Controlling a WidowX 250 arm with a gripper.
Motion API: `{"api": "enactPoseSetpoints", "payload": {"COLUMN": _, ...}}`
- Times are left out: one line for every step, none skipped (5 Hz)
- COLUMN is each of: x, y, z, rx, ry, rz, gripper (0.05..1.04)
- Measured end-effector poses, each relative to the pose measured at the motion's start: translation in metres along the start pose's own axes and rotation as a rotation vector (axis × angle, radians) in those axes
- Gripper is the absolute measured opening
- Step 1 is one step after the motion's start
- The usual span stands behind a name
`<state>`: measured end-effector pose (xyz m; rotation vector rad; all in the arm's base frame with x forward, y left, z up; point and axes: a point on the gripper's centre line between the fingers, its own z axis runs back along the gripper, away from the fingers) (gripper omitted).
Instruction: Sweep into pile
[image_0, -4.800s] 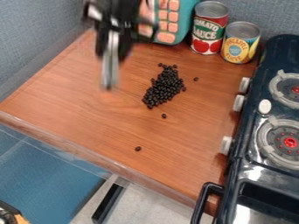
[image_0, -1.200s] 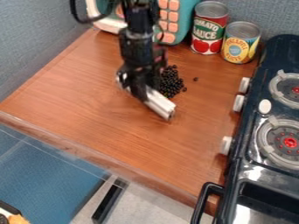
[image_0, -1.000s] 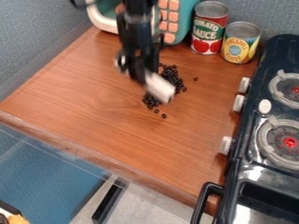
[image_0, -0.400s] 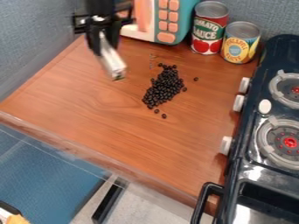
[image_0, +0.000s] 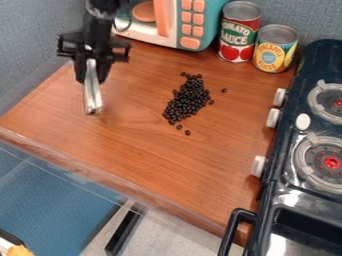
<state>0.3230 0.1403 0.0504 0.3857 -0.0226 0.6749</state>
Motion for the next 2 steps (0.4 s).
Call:
{"api": "enactPoseSetpoints", "payload": {"x": 0.0037, "y": -0.0068, "z": -0.0172, "rx": 0.022, "ry": -0.078, "rz": -0.170, "gripper": 0.368}}
{"api": "enactPoseSetpoints", "payload": {"x": 0.0099, "y": 0.0009, "z": -0.0244, "rx": 0.018, "ry": -0.088, "rz": -0.181, "gripper": 0.428}}
